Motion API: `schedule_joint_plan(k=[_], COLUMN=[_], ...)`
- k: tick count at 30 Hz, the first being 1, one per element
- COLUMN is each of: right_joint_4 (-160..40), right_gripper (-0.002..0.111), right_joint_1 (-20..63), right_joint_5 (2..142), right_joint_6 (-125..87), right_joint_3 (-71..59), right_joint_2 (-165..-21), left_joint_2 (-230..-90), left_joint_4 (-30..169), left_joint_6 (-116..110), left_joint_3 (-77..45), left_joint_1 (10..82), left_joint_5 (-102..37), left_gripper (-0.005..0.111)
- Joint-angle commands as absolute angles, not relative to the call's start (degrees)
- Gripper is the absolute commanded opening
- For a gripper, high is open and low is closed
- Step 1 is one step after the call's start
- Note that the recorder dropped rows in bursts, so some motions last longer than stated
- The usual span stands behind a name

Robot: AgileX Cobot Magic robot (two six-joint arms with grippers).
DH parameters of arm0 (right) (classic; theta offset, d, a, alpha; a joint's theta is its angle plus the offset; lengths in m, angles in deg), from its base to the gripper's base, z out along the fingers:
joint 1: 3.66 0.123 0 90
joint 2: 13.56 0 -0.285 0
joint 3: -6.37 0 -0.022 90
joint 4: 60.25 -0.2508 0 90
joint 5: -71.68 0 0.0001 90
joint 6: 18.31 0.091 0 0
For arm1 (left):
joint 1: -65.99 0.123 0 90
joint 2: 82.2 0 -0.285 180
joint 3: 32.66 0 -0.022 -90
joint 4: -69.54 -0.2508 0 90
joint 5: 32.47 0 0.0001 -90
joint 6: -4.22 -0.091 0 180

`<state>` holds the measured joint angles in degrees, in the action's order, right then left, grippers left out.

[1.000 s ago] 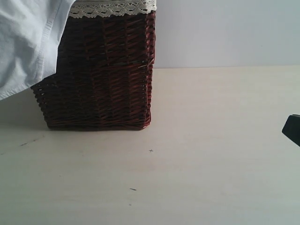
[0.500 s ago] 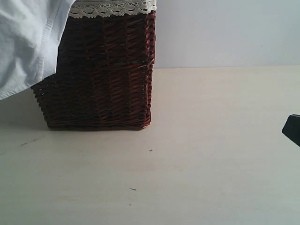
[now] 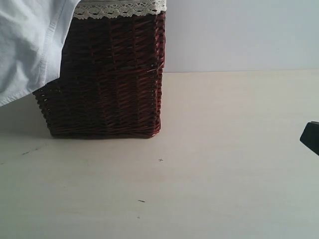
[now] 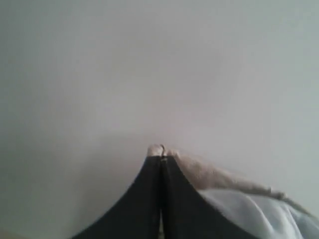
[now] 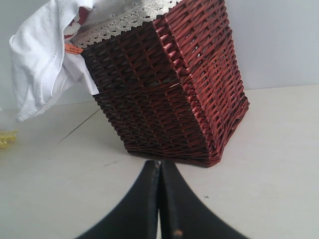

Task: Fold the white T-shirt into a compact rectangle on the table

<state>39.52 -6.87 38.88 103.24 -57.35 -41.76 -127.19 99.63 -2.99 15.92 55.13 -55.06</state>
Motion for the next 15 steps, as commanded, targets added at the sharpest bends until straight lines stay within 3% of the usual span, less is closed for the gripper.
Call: schedule_joint_plan(k=[1, 15], right_joint_4=[39.69, 39.69], right_gripper=[0.0, 0.0], right_joint_1=[-6.61, -6.61], right_joint_5=[38.57, 38.57], right_joint_6=[103.2, 103.2], right_joint_3=[-56.78, -56.78], right_joint_2=[-41.94, -41.94], left_joint_2=[-125.36, -125.36], left_joint_4=[99.75, 100.39], left_joint_6=[-4.4, -0.61], left_joint_3=[15.72, 15.72], left_joint_1=[54.89, 54.89], left_joint_5=[-42.97, -26.41], left_gripper=[0.0, 0.0])
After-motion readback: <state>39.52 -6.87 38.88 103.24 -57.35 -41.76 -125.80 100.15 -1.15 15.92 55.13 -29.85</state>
